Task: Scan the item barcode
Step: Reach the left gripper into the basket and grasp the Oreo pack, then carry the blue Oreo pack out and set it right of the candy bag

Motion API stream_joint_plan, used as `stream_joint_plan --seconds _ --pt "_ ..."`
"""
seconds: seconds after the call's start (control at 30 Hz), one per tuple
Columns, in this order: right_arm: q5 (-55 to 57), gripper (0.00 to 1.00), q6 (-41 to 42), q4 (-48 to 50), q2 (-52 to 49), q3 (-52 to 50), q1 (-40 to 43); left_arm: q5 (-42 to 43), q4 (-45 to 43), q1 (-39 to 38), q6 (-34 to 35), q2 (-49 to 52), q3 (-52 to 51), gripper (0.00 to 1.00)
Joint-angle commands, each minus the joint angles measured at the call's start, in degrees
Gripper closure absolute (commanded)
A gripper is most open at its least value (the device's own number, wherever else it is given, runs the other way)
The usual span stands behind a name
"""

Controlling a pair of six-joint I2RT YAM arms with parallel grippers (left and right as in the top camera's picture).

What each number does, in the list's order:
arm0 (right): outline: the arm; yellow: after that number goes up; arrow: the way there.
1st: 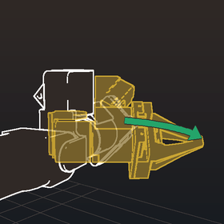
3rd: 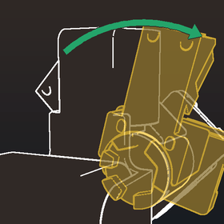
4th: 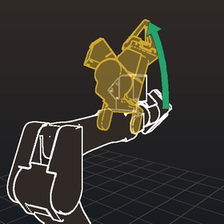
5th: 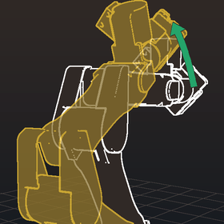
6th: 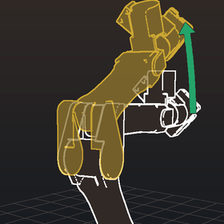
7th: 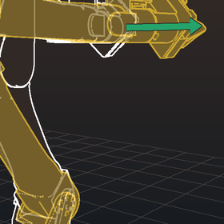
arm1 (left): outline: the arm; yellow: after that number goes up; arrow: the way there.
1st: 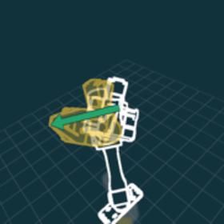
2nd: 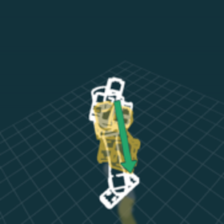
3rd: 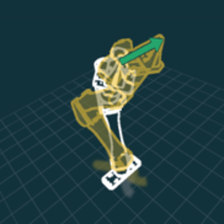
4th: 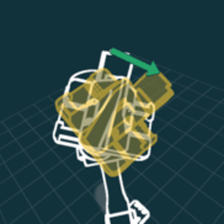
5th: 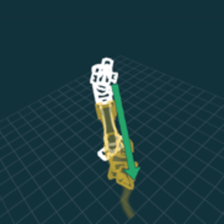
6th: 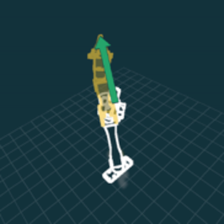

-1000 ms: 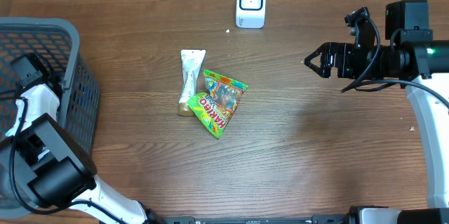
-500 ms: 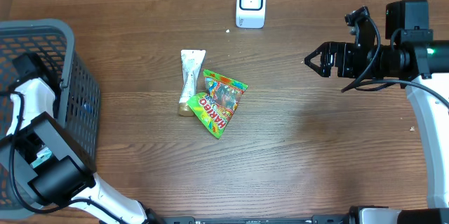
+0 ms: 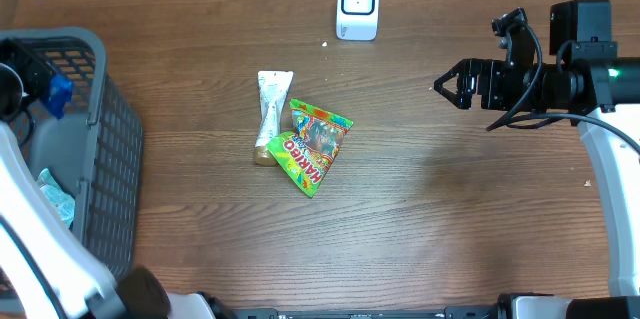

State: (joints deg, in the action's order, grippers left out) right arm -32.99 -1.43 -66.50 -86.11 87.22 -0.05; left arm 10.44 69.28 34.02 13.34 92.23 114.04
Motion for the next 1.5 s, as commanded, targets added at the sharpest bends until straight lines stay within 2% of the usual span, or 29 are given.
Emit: stream_joint_plan --seconds 0.0,0.17,0.2,0.33,0.47,0.53,0.7,0.83,0.93,0.97,1.03,1.07,1.1,1.3,1.47 --pt "-0.15 0.0 0.2 0.44 0.2 1.11 -0.26 11.34 1.22 -5.95 -8.61 -4.74 1.2 0.96" --pt "-0.15 0.0 0.2 0.24 0.2 1.11 -0.26 11.43 4.55 -19.28 -10.91 -4.94 0.7 0.96" --pt "-0.15 0.0 0.2 0.22 0.2 1.11 -0.26 11.45 5.05 -26.45 -10.99 -3.85 -1.25 0.96" --pt "-0.15 0.0 0.2 0.2 0.2 1.11 -0.26 11.37 3.65 -37.22 -8.72 -0.59 -6.64 0.96" --pt "-0.13 0.0 0.17 0.22 0.2 1.11 -0.26 11.23 -1.33 -46.4 -3.82 5.05 -12.85 0.96" --pt "-0.13 0.0 0.17 0.26 0.2 1.11 -0.26 11.19 -8.11 -52.68 -3.61 10.62 -17.11 0.96" --pt "-0.13 0.0 0.15 0.22 0.2 1.11 -0.26 11.54 -14.58 -59.67 -1.14 20.5 -19.08 0.96" --pt "-0.11 0.0 0.15 0.28 0.2 1.09 -0.26 15.08 -16.11 -63.17 -0.44 25.05 -19.08 0.96" --pt "-0.11 0.0 0.15 0.68 0.2 1.07 -0.26 14.62 -16.11 -65.0 -0.44 25.44 -19.08 0.94" --pt "-0.11 0.0 0.17 0.85 0.2 1.07 -0.26 14.49 -15.93 -65.4 -0.42 25.29 -18.99 0.84" --pt "-0.11 0.0 0.17 1.07 0.2 1.07 -0.26 14.23 -14.82 -65.68 0.48 25.03 -18.25 0.53" --pt "-0.13 0.0 0.17 1.16 0.2 1.07 -0.26 13.7 -13.57 -65.66 0.48 24.98 -17.31 0.44" --pt "-0.13 0.0 0.17 1.31 0.2 1.07 -0.26 12.5 -11.56 -65.46 0.48 24.98 -15.63 0.41" --pt "-0.13 0.0 0.15 1.75 0.2 1.07 -0.26 8.17 4.17 -60.92 -0.68 24.98 1.92 0.39" --pt "-0.13 0.0 0.15 1.73 0.2 0.96 -0.26 7.3 17.42 -52.63 -0.85 24.98 20.96 0.42"
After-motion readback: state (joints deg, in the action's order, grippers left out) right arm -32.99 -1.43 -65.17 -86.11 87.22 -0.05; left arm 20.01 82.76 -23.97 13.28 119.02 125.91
